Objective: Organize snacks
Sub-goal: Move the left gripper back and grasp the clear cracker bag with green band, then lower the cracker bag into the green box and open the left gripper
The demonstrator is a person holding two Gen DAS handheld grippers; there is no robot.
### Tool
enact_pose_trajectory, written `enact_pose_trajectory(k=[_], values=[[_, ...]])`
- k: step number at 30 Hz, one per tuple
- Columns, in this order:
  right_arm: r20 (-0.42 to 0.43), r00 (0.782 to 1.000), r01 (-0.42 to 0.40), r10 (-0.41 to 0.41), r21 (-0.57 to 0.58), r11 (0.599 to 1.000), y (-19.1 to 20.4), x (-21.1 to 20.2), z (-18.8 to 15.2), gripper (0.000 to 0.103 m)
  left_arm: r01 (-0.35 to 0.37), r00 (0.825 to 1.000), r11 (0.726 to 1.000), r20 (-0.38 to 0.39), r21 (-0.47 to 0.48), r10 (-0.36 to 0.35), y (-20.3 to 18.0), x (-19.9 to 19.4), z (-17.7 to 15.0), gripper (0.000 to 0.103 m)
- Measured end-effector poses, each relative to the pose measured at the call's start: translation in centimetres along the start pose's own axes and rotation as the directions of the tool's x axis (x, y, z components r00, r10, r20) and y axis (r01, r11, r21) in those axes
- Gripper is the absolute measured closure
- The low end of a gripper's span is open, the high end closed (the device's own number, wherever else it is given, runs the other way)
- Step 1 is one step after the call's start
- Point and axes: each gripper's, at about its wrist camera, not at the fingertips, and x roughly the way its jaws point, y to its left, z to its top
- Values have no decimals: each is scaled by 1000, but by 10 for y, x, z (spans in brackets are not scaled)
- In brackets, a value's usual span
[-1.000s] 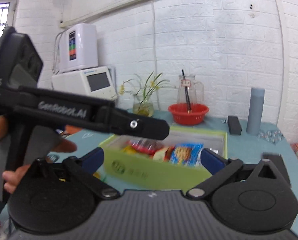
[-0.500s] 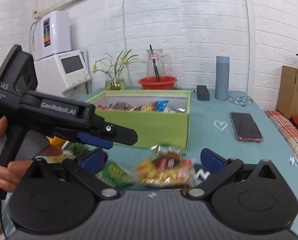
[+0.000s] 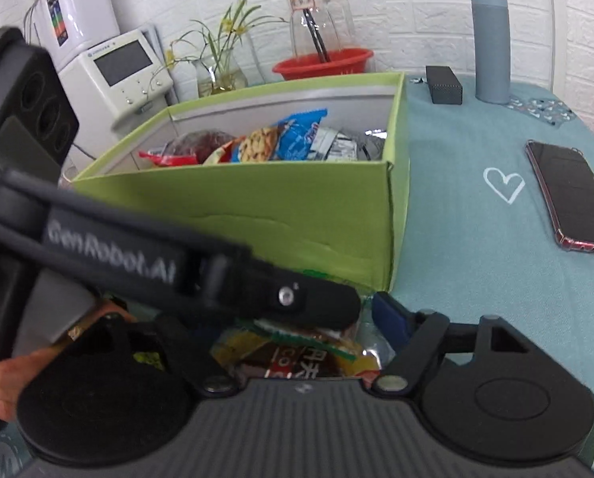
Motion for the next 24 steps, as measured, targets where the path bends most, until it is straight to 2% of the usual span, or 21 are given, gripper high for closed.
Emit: enact_pose_trajectory(k=[4,12,17,21,24], values=[[14,1000,28,-28,-71,997,17,-10,1,35,-19,999,1000,33,19,19,-5,-13,-5,68],[171,984,73,-47,-148,986,65,-76,-20,35,25,987,998,154,51,-32,-30,-78,-46,71],[250,967,89,-42,-177,980,95,-107,-36,33,2,974,997,227,75,-19,-46,-115,-73,74],[284,958,112,-48,-213,971,100,-109,-15,33,-48,962,992,274,119,13,-60,-128,-57,75],[299,953,124,-56,-215,969,90,-101,14,33,-61,954,988,301,145,14,-63,-128,-26,78]])
